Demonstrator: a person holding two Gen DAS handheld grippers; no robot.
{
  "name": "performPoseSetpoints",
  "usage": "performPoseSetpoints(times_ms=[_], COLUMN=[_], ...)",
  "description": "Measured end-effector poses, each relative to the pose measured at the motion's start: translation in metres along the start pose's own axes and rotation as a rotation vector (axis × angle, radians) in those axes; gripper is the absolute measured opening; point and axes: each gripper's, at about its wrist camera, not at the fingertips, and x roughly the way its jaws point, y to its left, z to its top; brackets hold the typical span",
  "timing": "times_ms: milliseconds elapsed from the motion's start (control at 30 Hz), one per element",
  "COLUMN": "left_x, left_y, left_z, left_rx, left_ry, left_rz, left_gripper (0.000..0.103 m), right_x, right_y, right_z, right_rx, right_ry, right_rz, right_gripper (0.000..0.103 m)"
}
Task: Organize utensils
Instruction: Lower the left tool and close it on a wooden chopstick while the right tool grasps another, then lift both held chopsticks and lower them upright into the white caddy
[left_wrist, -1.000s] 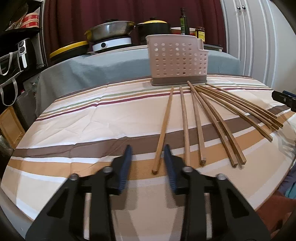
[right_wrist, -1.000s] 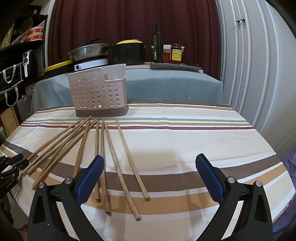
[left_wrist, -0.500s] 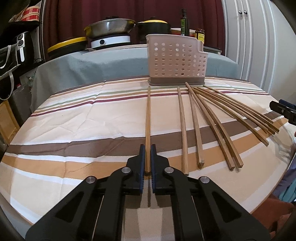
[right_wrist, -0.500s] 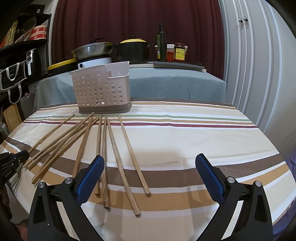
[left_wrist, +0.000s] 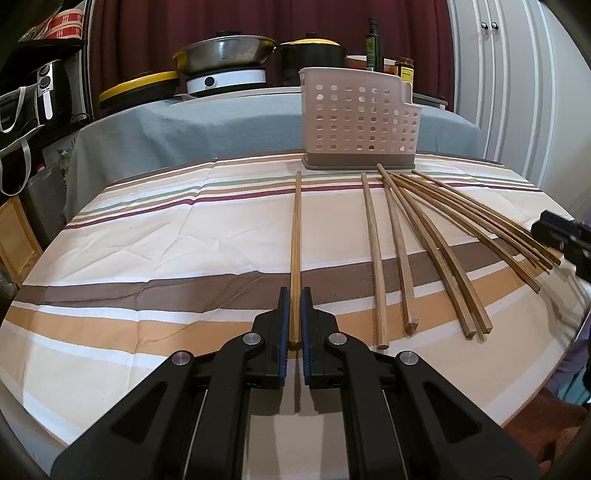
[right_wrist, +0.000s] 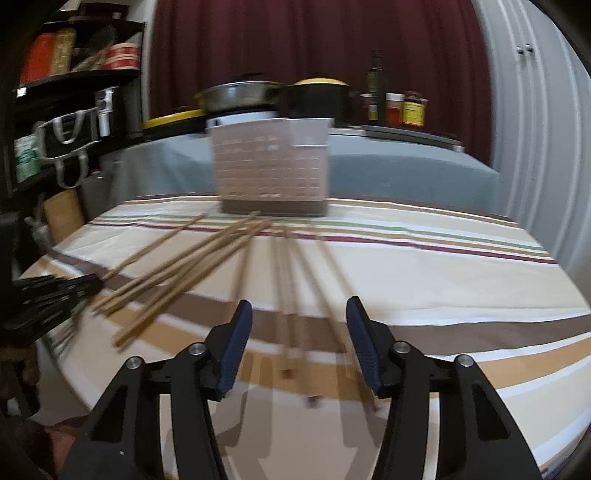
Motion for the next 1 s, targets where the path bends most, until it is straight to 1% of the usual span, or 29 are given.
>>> performPoseSetpoints(times_ms=[67,167,233,333,400,433,500,633,733,900,1000], left_x=[0.000,-0.001,-0.001,-0.002,-0.002,-0.002,-0.002,-0.002,-0.003,-0.009,-0.020], left_y=[0.000,0.000,0.000,0.000,0.000,0.000,0.001,0.001,0.000,0.000,0.000], left_z=[0.000,-0.001,-0.001,-0.001,-0.001,-0.001,-0.002,-0.002,-0.001,0.002,0.010], left_rx=[0.002,0.003,0.007,0.009,0.008,0.009,0.011,0.012,0.011,0.013,0.011], left_ry=[0.000,0.000,0.000,-0.001,-0.001,-0.001,-0.002,-0.002,-0.002,-0.019,-0.048], left_rz=[0.000,0.000,0.002,0.002,0.002,0.003,0.003,0.003,0.003,0.005,0.007], left_gripper=[0.006,0.006,0.006,0.006,0.006,0.006,0.006,0.006,0.006,0.006,0.006], right_x=[0.003,0.011,0.017,0.015,0.013,0.012,0.010,0.010,0.008,-0.005,-0.014], right_y=[0.010,0.022,0.024,0.022,0.021,0.021,0.020,0.019,0.018,0.022,0.022], right_z=[-0.004,-0.011,-0.017,-0.019,-0.019,-0.020,-0.022,-0.022,-0.021,-0.010,-0.001], right_rx=[-0.025,-0.053,-0.056,-0.053,-0.057,-0.059,-0.058,-0.058,-0.063,-0.081,-0.089], right_ry=[0.009,0.031,0.048,0.039,0.032,0.028,0.026,0.028,0.021,-0.027,-0.058], right_rz=[0.032,0.053,0.051,0.053,0.055,0.052,0.053,0.057,0.055,0.038,0.023], right_gripper=[0.048,0.043,0.041,0.038,0.029,0.028,0.018,0.007,0.007,0.007,0.007])
